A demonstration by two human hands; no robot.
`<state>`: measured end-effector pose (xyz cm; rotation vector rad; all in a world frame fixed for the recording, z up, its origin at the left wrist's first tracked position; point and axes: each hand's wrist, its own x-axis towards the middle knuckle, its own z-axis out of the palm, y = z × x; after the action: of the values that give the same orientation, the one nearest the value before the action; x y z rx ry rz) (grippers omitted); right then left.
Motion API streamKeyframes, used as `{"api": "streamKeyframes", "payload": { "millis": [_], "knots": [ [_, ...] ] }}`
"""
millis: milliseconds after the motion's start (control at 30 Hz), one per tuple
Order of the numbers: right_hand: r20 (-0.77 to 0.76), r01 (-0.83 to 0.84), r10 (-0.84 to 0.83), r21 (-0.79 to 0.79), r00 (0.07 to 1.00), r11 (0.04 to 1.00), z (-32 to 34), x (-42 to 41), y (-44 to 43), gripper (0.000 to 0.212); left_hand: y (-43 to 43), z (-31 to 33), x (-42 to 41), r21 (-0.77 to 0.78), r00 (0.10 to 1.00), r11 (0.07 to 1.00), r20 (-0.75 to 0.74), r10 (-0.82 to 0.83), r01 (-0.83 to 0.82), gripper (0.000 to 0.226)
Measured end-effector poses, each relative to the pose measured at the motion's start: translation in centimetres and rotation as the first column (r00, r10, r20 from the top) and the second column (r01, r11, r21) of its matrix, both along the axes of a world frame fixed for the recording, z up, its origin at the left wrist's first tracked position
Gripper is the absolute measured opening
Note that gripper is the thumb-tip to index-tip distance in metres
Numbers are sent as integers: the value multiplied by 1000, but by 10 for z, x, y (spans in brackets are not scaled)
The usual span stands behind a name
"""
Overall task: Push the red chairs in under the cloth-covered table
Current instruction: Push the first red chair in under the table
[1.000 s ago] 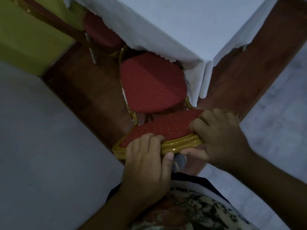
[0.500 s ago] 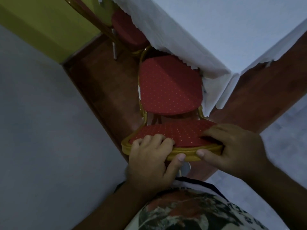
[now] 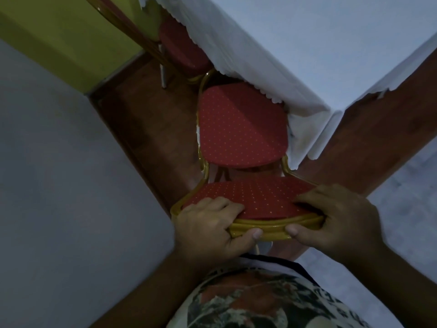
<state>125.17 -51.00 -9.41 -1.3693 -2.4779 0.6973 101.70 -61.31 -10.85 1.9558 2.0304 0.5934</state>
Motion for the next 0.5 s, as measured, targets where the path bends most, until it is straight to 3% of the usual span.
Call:
{"api": "streamKeyframes", "payload": {
  "millis": [333, 500],
  "knots": [
    [-5, 130, -130, 2, 992, 992, -9, -45, -14, 65, 11, 4, -59, 24, 991, 991, 18, -132, 132, 61],
    [-4, 190, -190, 5, 982, 982, -9, -80, -16, 66, 28, -2, -110, 8, 947, 948, -40, -319, 319, 60]
  ]
}}
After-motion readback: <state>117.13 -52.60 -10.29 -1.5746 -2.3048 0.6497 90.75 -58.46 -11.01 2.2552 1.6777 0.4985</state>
